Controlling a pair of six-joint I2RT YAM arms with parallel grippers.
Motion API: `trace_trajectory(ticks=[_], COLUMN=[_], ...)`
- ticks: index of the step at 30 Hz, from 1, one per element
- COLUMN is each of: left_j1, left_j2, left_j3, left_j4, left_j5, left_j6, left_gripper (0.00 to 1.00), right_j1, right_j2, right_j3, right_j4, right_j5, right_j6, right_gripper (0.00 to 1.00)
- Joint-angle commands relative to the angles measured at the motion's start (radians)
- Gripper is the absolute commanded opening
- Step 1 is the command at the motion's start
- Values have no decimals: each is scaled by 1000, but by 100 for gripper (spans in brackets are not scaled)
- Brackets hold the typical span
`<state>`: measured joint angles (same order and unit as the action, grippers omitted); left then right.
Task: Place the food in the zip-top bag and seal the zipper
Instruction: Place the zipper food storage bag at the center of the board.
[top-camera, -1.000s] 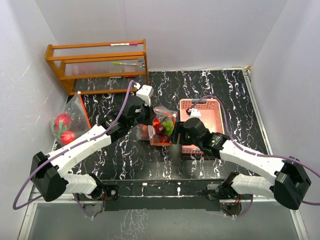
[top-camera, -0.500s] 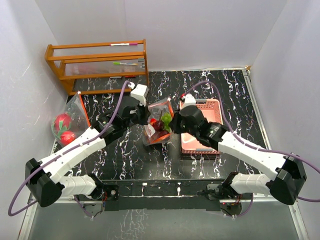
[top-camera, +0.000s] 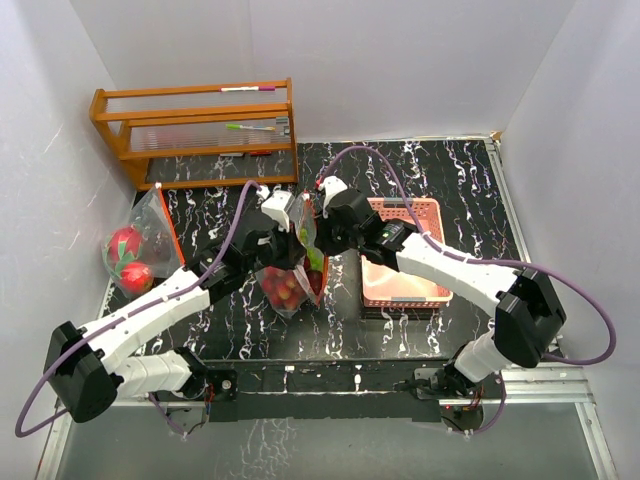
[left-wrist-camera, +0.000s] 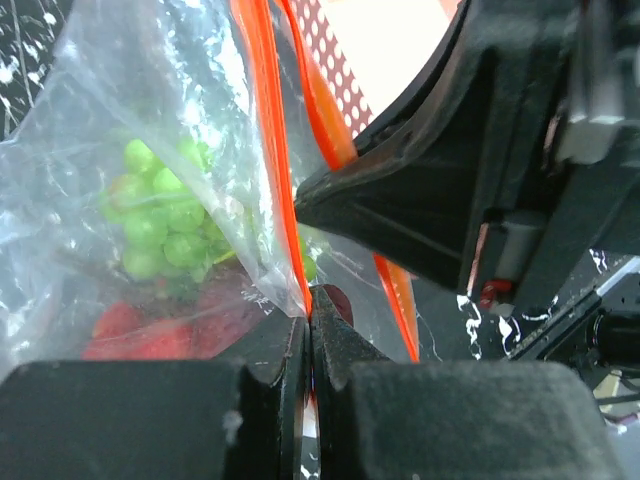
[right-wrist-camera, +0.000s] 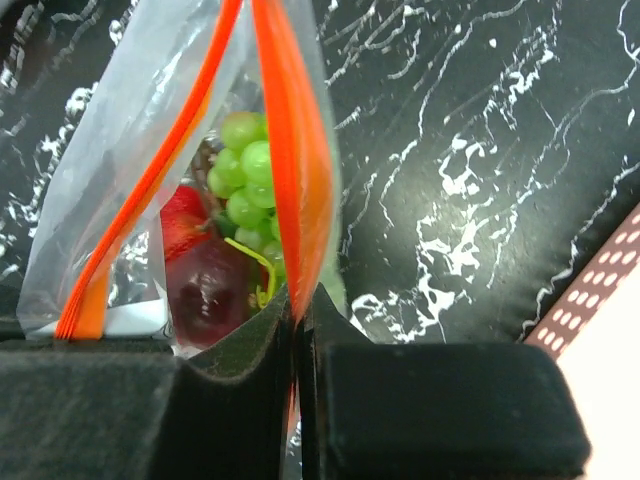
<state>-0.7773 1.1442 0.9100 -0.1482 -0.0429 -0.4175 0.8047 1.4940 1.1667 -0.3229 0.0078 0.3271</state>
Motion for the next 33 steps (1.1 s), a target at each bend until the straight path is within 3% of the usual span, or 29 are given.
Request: trace_trajectory(ticks=[1, 3, 6, 13, 17, 26, 33], left_j1=[1, 2, 1, 1, 4, 6, 6], left_j2=[-29, -39, -67, -139, -203, -267, -214], left_j3=[-65, -97, -115, -61, -54, -69, -65], left_j4=[67, 75, 105, 94, 81, 93, 86], left_j5=[55, 41, 44, 82, 26, -19, -19], left_j6=[-53, -63, -55, 191, 309, 391, 372], left_gripper=[0, 3, 29, 65, 94, 97, 97], right_j1=[-7, -10, -18, -54, -85, -135, -158], right_j2=[-25, -33, -53, -119, -154, -133, -153], right_j3=[22, 22, 18, -9, -26, 35, 27], right_j4=[-29, -60, -93, -145, -148, -220, -274], right_j5=[21, 29, 12, -43, -90, -173, -93], right_j6=[-82, -114, -160, -267, -310, -419, -433], right_gripper=[8, 8, 8, 8, 8, 8, 9])
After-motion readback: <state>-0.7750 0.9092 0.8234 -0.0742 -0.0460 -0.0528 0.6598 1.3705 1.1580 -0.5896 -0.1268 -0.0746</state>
